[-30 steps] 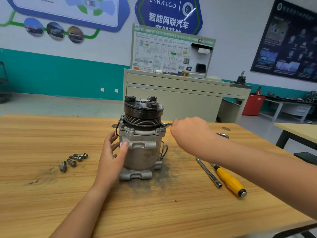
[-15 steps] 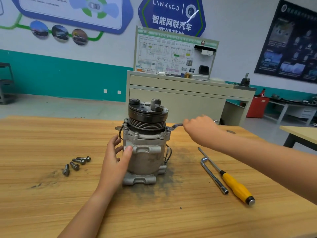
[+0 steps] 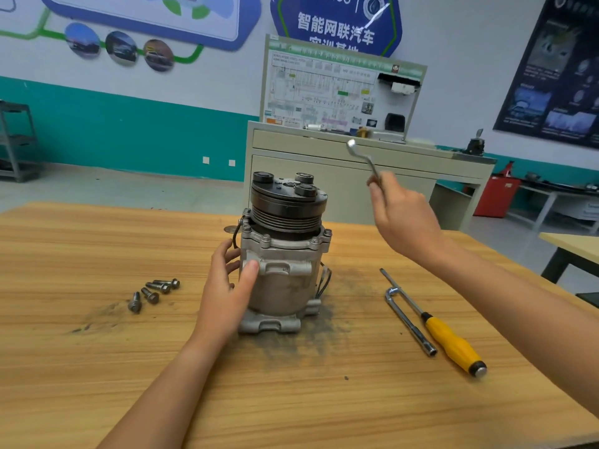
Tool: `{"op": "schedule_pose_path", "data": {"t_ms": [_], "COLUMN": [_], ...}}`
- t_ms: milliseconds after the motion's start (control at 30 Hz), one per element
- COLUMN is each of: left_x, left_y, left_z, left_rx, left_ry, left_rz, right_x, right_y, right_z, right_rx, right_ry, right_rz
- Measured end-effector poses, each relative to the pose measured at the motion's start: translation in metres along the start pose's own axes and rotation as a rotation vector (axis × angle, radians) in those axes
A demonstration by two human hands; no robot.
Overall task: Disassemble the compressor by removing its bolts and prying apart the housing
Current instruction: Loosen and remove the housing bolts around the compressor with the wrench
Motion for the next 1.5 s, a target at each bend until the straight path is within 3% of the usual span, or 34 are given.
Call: {"op": "schedule_pose_path", "data": {"t_ms": [133,267,600,867,1167,1333,1500], "left_x": [0.001,0.0,0.001,-0.001,-0.001,-0.002,-0.001], "left_y": [-0.001,-0.001,0.001,0.001,-0.003,-0.003,-0.002], "left_z": [0.0,-0.001,-0.002,-0.004,0.0,0.001,0.0], "left_rx": [-0.001,-0.003,0.009,0.014,0.009,-0.003,0.003], "left_ry": [0.002,-0.002,-0.003,0.017,0.025,0.024,0.018], "left_rz": [-0.013,-0.02,-0.007,-0.04,-0.021,-0.01,-0.016], "right_x": [-0.001,-0.007,-0.006,-0.026,-0.074,-0.053,-0.035], "right_y": [-0.008,-0.017,-0.041,-0.009,-0.008,0.018,0.004], "right_z": [-0.025,-0.036,-0.027,-0.008,0.026,0.011,-0.026], "right_rx": [0.06,0.097,0.346,0.423,0.258,-0.213,-0.093], "right_ry": [-0.396,-0.54,-0.641,-0.578,-0.261,-0.129,-0.256], "right_rz": [-0.356,-0.501,-0.805,-0.857,-0.39,0.044,0.064]}}
Point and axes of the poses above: each hand's wrist, its own z-axis towards the middle knuckle, its own x-axis out of the back of the hand, y = z × x, the point moved 5 cm from there along z, towards the middle knuckle, and after that the axes turned 6 degrees about -z, right-handed, at the moved point
